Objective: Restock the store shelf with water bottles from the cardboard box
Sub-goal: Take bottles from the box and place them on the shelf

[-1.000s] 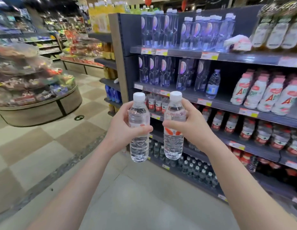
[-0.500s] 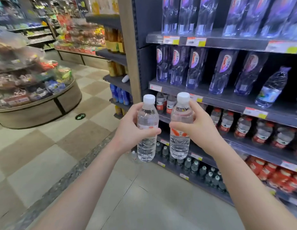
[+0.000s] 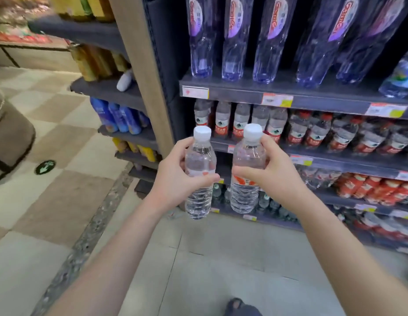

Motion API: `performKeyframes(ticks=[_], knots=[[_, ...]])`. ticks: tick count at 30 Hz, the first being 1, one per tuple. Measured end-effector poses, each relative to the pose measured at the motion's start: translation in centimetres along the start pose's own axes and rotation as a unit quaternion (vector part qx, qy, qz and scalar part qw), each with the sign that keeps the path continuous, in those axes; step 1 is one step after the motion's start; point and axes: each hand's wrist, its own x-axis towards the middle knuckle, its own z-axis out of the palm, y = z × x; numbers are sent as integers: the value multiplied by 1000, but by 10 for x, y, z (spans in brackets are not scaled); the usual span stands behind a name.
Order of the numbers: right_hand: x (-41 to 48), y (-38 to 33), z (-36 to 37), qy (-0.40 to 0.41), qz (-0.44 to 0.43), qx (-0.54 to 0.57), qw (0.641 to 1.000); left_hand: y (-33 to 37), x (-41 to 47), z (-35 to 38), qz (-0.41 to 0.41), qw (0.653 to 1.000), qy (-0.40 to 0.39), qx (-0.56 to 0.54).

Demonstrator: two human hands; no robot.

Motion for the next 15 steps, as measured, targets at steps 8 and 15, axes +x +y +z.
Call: performKeyframes(ticks=[8,15], knots=[[84,140,74,5,-5,-15,1000,-155,71,35,22,1000,-21,-5],[155,291,143,11,-66,-8,998,-318,120,90,75,997,13,-11]])
